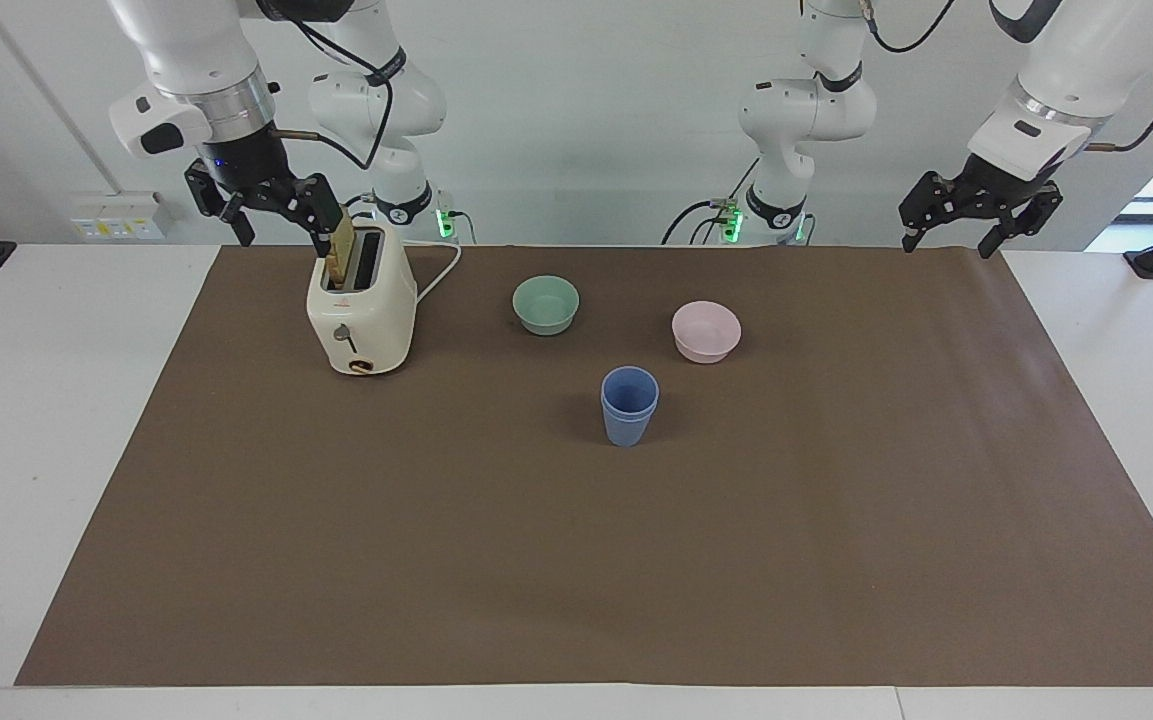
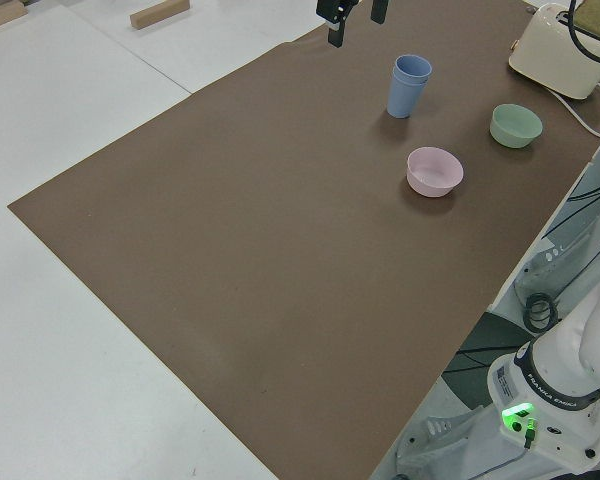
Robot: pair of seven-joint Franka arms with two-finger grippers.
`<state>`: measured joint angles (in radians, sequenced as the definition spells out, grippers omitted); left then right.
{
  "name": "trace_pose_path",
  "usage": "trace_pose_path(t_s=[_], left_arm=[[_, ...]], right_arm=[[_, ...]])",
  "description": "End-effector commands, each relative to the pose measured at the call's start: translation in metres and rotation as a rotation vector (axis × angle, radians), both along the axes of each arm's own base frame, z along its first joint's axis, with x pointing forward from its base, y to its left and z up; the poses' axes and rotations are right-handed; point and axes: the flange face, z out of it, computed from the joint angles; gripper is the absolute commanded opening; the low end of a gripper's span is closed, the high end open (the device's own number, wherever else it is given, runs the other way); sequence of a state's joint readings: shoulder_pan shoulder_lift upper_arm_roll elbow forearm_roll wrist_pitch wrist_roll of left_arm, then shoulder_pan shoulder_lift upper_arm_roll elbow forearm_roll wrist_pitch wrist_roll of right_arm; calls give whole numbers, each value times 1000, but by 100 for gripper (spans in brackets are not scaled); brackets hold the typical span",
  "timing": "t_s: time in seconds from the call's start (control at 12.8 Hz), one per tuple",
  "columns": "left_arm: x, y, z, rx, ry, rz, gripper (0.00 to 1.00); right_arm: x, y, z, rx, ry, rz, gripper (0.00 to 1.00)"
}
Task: Stack blue cups with both arms
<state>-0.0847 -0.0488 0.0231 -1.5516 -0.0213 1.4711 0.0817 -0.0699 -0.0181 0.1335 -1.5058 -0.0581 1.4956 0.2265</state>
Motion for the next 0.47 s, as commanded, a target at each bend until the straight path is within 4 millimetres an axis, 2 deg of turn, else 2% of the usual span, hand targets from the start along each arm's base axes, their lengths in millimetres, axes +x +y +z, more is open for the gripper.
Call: trace_pose_path(t_s=[0.0,0.39], left_arm=[[-4,2,2,-12,12,1,100],[-4,2,2,-12,12,2,100]], right_arm=[[1,1,3,-19,2,31,100],[1,3,3,-9,3,35,100]])
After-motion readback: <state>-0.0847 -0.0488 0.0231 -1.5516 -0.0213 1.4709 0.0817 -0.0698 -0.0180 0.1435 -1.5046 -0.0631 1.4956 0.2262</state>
